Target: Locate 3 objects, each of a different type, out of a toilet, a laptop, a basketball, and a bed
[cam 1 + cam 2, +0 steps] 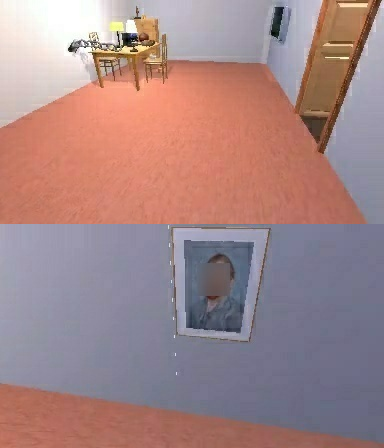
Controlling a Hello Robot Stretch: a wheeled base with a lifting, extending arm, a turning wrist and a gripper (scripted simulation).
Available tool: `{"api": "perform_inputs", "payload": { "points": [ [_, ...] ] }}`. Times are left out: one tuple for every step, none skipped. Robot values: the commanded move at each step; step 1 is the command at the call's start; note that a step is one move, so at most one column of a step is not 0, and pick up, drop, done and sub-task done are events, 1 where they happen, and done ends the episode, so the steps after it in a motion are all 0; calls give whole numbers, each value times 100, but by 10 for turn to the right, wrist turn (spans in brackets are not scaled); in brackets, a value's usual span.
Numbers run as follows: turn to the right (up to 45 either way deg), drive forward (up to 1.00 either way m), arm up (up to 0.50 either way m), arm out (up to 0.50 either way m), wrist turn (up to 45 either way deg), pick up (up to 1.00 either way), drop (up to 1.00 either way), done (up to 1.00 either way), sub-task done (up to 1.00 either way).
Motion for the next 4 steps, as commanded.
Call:
{"api": "perform_inputs", "payload": {
  "points": [
    [0, 100, 0, 0, 0, 0, 0, 0, 0],
    [0, 100, 0, 0, 0, 0, 0, 0, 0],
    [0, 100, 0, 0, 0, 0, 0, 0, 0],
    [30, 0, 0, 0, 0, 0, 0, 0, 0]
  ]
}}
